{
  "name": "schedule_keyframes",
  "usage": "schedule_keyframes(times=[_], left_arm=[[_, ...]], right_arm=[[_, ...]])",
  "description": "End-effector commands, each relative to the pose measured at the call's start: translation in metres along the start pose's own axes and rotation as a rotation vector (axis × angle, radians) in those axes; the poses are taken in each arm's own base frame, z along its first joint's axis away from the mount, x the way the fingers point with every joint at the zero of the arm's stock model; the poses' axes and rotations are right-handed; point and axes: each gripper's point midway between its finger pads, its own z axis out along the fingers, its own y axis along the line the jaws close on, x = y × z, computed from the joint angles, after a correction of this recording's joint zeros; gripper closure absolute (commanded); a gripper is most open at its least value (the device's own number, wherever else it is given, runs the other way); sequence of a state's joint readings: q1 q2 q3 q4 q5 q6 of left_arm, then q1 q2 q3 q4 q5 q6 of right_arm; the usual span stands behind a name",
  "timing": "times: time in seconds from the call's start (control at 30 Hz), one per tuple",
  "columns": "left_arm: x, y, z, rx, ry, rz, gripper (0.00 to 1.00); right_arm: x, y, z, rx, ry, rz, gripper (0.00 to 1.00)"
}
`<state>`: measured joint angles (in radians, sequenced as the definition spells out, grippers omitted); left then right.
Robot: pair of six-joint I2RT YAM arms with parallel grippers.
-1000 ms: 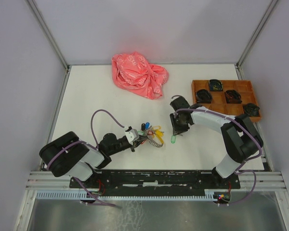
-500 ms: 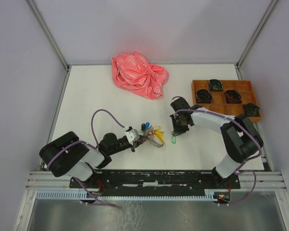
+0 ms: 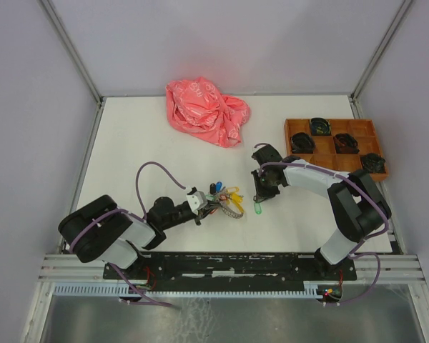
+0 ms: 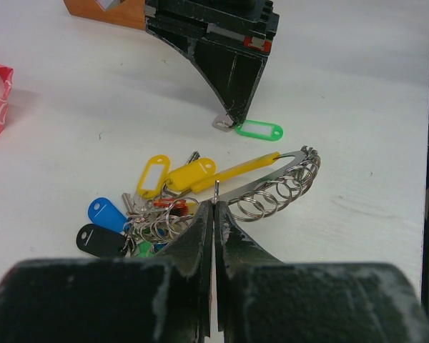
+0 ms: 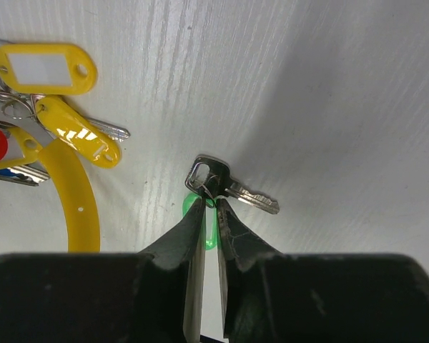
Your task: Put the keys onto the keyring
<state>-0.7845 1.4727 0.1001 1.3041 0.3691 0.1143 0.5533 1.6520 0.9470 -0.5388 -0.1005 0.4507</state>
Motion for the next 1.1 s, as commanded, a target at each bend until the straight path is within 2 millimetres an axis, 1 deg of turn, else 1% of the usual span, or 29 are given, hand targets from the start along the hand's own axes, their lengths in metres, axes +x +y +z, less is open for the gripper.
schedule_keyframes(times=[0.0, 0.17, 0.5, 0.73, 1.07], left_arm=[[-0.0229, 0.0048, 0.0068, 0.006, -0.074, 0.065, 0.97], [-0.0223, 0.0045, 0.0068, 0.007, -0.072, 0.065, 0.97], [-0.0226, 0.0045, 0.007, 0.008, -0.072, 0.065, 0.97], [-0.022, 0.0047, 0.0077, 0.01, -0.069, 0.064, 0.97], [-0.0213, 0.0047, 0.0083, 0.011, -0.066, 0.064, 0.97]], right_arm=[[-0.0215, 0.0118, -0.0139, -0.045, -0.068, -0.015, 0.81], [-0.022, 0.0129, -0.0148, -0.051, -0.07, -0.014, 0.8], [-0.0268, 0.0148, -0.0155, -0.054, -0.084, -0.006, 0.83], [-0.0261, 0.0185, -0.0101, -0.073, -0.068, -0.002, 0.83], [-0.0233, 0.0148, -0.0057, -0.054, -0.046, -0.001, 0.83]])
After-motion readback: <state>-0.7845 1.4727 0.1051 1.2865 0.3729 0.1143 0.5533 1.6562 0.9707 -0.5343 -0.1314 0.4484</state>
